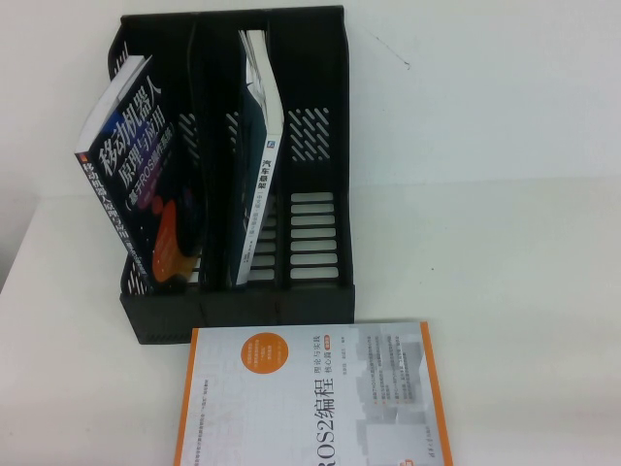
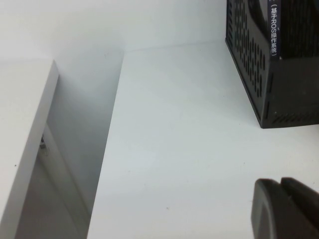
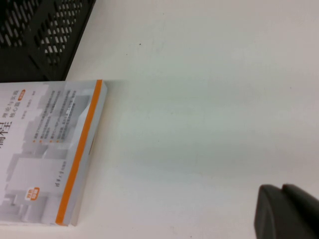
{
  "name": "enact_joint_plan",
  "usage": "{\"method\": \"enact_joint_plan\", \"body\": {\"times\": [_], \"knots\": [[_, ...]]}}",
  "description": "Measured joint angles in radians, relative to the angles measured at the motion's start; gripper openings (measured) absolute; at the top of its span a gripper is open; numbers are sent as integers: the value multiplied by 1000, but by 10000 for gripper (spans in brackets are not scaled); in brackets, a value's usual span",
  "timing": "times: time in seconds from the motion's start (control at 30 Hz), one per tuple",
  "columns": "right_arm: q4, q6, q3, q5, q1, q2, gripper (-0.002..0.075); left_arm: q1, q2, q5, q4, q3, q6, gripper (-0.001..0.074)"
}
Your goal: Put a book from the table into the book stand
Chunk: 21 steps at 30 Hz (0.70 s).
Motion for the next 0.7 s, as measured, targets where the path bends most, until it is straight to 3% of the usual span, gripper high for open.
{"method": "enact_joint_plan", "body": {"times": [0.7], "knots": [[0, 0, 0, 0, 0, 0, 0, 0, 0, 8, 4, -2, 0, -1]]}}
